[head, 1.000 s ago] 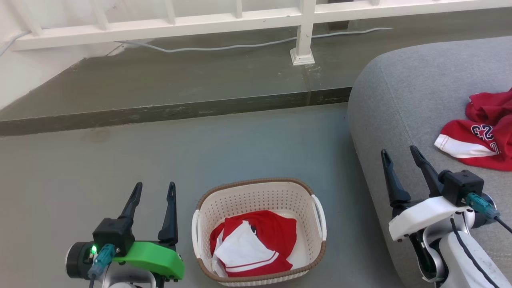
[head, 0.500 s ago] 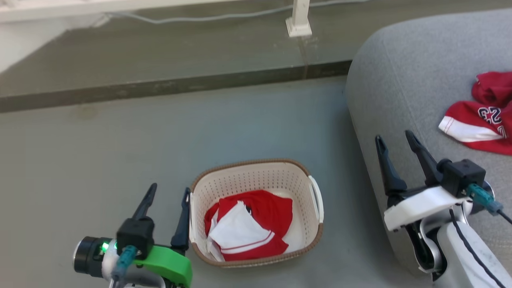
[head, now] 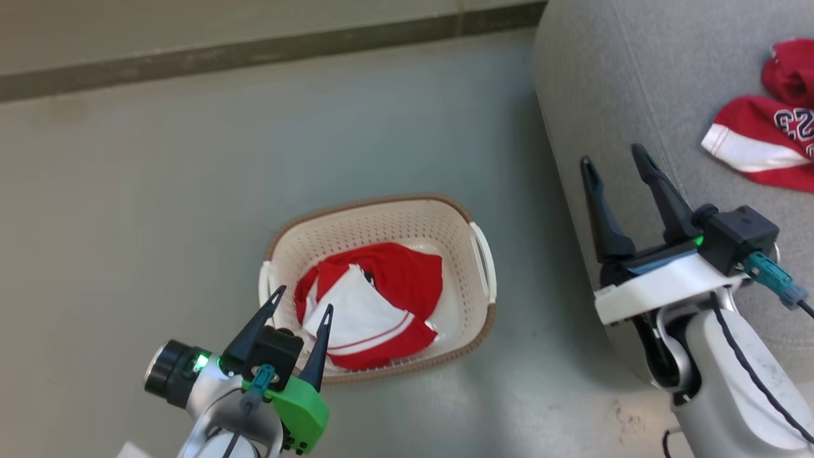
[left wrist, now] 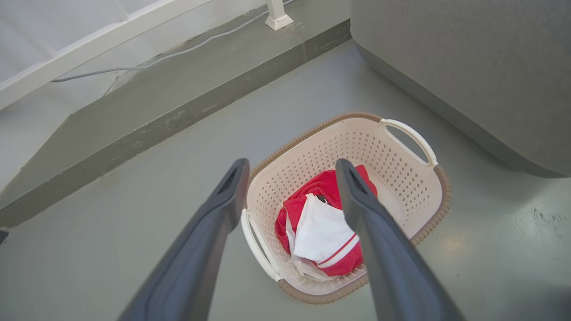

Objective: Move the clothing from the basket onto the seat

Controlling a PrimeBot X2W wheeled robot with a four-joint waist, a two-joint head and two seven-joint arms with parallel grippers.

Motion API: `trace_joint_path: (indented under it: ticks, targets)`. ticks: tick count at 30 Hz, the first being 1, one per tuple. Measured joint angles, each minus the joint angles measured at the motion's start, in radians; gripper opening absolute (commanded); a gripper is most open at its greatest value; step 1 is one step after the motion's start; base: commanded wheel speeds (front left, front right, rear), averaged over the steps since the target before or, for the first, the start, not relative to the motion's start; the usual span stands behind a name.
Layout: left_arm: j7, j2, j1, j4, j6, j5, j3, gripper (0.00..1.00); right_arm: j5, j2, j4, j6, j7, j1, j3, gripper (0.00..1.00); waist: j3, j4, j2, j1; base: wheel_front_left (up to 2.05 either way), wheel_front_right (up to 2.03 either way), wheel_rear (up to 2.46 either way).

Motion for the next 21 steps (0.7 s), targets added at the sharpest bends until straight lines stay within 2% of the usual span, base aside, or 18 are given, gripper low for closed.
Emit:
trace_joint_path:
  ticks: [7,16,21]
  targets:
    - [0.073,0.038,-0.084,0.089,-0.052,0.062,-0.055,1.00,0.000,0.036,-0.023,0.017,-0.002,-0.054,0.027,1.00,0.093,-0.045,0.0000,0.0000,0.00,0.00,0.00]
    - [0.173,0.078,-0.191,0.229,-0.123,0.123,-0.096,1.00,0.008,0.080,-0.036,0.022,-0.020,-0.101,0.044,1.00,0.210,-0.129,-0.0001,0.0001,0.00,0.00,0.00]
    - [0.224,0.094,-0.248,0.293,-0.142,0.148,-0.103,1.00,0.018,0.088,-0.035,0.031,-0.030,-0.134,0.050,1.00,0.278,-0.181,0.0000,0.0000,0.00,0.00,0.00]
